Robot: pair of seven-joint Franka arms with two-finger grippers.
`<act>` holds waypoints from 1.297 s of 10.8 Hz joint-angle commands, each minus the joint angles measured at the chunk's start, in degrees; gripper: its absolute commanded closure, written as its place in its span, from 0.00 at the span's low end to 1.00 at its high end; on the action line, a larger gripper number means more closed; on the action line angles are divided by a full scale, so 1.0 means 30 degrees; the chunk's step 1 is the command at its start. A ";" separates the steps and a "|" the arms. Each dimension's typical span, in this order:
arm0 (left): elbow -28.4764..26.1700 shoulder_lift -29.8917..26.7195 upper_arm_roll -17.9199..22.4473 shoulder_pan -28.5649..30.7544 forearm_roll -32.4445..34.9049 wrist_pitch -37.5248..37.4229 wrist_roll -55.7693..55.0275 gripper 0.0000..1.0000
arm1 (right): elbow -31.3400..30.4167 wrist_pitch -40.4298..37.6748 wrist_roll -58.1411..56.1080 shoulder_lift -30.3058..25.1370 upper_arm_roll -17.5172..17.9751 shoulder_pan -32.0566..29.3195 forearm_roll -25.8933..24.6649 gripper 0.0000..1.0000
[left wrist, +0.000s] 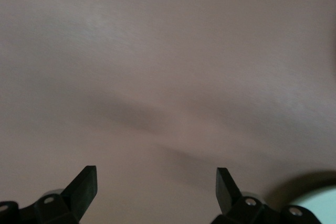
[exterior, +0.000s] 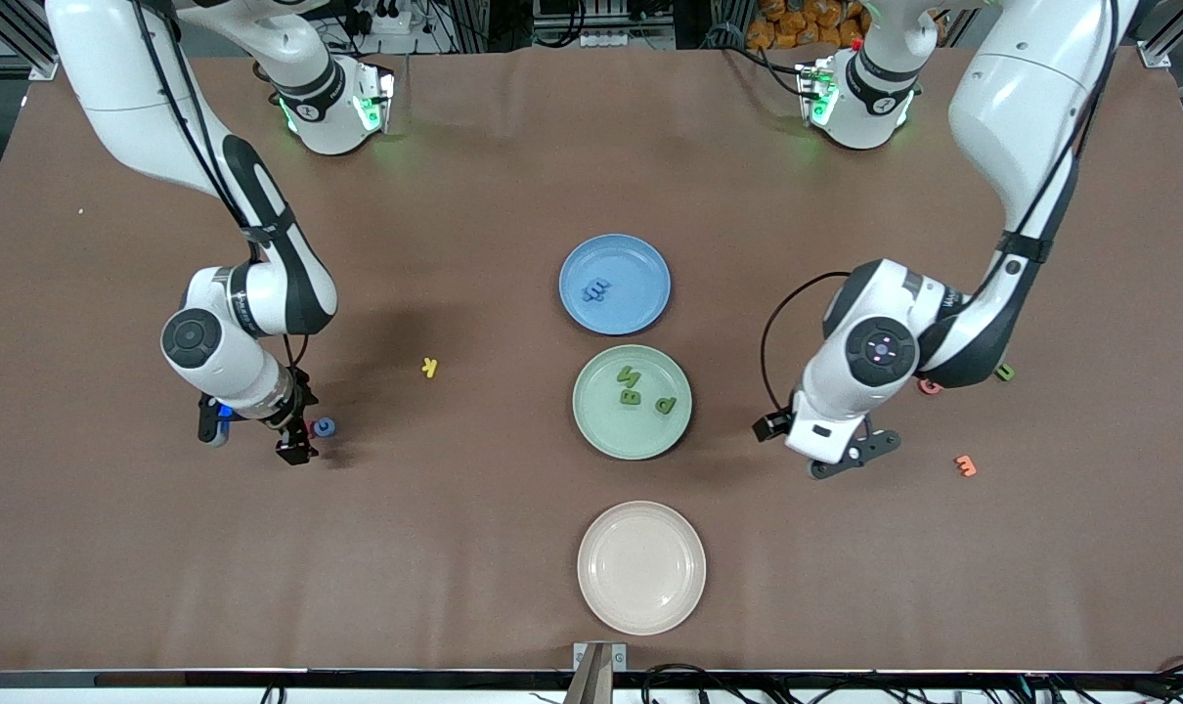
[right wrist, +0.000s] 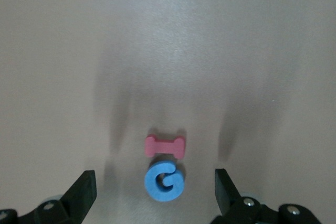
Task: Sort letters by color into matching plates
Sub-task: 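Grasp the blue G with the right gripper while the left gripper reaches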
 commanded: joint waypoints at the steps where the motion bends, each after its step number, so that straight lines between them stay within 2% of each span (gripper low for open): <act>1: -0.1170 -0.1202 -0.0180 0.1273 0.0580 -0.0079 0.0569 0.00 | -0.0217 0.0535 0.0327 0.0306 0.0161 -0.0015 -0.0010 0.01; 2: -0.1635 -0.1552 -0.0209 0.1652 0.0580 -0.0079 0.0947 0.00 | -0.0246 0.0970 0.0298 0.0365 0.0249 -0.0015 -0.0010 0.02; 6: -0.2693 -0.2843 -0.0647 0.3847 0.0434 -0.0079 0.3464 0.00 | -0.0247 0.1473 0.0036 0.0716 0.0308 0.0015 -0.0039 0.23; 8: -0.3190 -0.2990 -0.1116 0.4702 0.0288 -0.0050 0.4141 0.00 | -0.0276 0.1473 -0.0024 0.0746 0.0308 0.0102 -0.0068 0.42; 9: -0.3541 -0.3455 -0.0363 0.4123 0.0287 -0.0050 0.4521 0.00 | -0.0276 0.1473 -0.0169 0.0746 0.0308 0.0131 -0.0069 0.52; 11: -0.4011 -0.3869 0.1860 0.2716 0.0287 0.0038 0.5603 0.00 | -0.0480 0.1676 -0.0521 0.0834 0.0308 0.0102 -0.0069 0.66; 14: -0.4858 -0.4103 0.3420 0.2594 -0.0294 0.0709 0.7132 0.00 | -0.0481 0.1707 -0.0580 0.0863 0.0308 0.0131 -0.0127 0.73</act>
